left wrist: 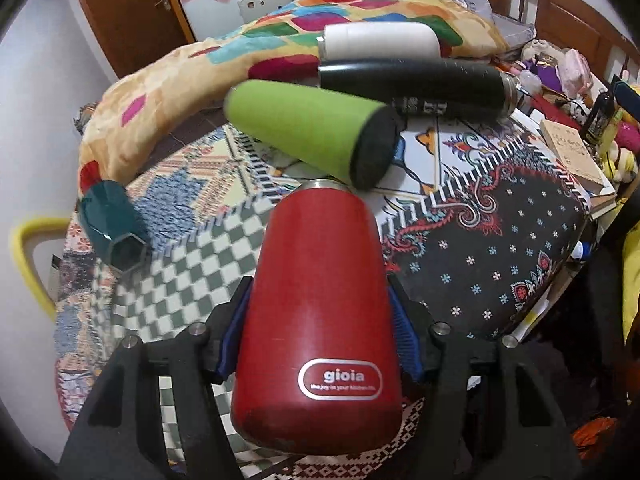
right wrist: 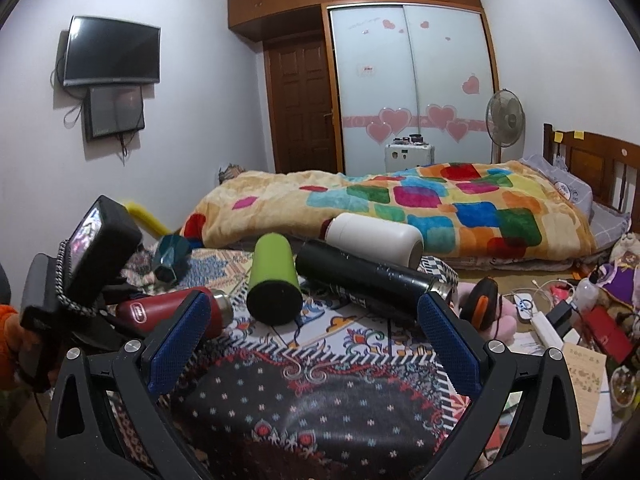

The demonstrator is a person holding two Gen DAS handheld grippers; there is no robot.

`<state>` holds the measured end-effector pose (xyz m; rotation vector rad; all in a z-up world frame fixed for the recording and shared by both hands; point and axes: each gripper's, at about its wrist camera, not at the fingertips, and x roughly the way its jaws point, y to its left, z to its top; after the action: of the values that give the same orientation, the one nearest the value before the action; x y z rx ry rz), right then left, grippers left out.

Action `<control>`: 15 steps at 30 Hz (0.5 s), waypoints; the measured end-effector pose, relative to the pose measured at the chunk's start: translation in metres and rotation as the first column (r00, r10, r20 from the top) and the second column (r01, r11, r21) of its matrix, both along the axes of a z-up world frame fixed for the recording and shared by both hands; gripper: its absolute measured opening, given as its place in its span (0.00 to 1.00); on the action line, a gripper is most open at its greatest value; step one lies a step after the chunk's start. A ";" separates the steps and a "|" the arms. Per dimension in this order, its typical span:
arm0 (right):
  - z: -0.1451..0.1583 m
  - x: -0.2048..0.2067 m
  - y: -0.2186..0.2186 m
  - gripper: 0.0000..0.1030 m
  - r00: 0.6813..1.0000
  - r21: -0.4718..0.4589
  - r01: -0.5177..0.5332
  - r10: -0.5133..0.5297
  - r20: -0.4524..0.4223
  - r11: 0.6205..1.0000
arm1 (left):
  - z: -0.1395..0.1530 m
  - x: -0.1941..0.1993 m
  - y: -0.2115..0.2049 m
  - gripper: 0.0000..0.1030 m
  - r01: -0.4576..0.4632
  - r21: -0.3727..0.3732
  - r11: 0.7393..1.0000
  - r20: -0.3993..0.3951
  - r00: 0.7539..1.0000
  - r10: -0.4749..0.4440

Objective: Flip cup upright
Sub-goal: 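Close the left gripper around the red thermos body, then lift the red thermos with the left gripper while the right gripper grasps its base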

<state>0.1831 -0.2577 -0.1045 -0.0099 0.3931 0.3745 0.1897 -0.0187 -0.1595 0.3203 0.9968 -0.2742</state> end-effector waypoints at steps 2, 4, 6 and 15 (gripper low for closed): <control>-0.002 0.000 0.002 1.00 1.000 -0.009 -0.009 0.009 -0.011 1.000 | -0.003 0.001 -0.002 0.60 0.003 -0.007 1.000 0.005 1.000 -0.003; -0.005 0.003 0.004 1.00 1.000 -0.016 -0.017 0.017 -0.024 1.000 | -0.006 0.001 -0.002 0.60 0.006 -0.017 1.000 0.008 1.000 -0.006; -0.007 0.004 0.005 1.00 0.999 -0.022 -0.020 0.019 -0.034 1.000 | -0.010 0.002 -0.001 0.60 0.011 -0.028 1.000 -0.004 1.000 -0.011; -0.002 0.012 0.020 1.00 0.995 -0.033 -0.069 0.067 -0.070 0.997 | 0.021 -0.011 0.011 0.61 0.015 -0.087 0.996 0.058 0.998 -0.010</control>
<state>0.1951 -0.2378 -0.1068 -0.0447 0.4685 0.4357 0.1790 -0.0074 -0.1385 0.2537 0.9235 -0.3179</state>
